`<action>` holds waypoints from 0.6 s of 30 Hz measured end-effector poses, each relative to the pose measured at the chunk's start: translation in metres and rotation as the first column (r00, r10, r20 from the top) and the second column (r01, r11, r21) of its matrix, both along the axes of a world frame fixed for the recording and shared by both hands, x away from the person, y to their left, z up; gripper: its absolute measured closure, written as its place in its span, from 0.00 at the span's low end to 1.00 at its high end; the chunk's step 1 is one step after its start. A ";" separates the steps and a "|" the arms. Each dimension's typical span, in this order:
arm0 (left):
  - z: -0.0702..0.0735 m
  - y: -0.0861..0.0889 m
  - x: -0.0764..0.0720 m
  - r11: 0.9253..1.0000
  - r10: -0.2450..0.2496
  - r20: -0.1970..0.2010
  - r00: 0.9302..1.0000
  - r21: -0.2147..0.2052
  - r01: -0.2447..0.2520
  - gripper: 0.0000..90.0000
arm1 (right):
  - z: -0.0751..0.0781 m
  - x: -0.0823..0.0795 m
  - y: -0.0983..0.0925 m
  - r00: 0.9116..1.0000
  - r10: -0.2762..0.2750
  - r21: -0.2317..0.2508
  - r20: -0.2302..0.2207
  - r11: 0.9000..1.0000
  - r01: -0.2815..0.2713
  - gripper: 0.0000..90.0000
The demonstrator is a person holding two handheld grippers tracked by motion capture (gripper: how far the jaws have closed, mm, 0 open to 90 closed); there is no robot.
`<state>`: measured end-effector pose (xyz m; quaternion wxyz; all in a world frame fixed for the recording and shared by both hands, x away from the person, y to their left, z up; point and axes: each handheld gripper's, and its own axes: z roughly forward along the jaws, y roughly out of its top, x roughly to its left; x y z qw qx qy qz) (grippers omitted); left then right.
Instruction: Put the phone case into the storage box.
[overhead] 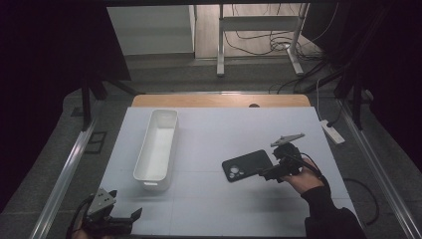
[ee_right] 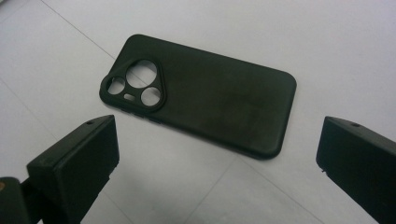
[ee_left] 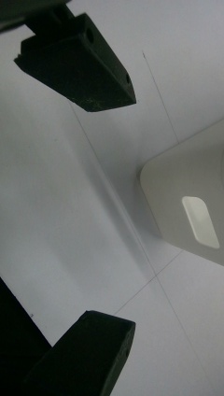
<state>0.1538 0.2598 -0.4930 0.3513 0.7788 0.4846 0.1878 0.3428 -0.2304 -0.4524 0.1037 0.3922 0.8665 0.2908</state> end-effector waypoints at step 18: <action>0.000 0.000 0.000 1.000 -0.002 0.000 1.000 -0.002 0.002 0.00 | -0.003 0.017 0.017 1.000 0.026 -0.017 -0.005 1.000 -0.026 0.00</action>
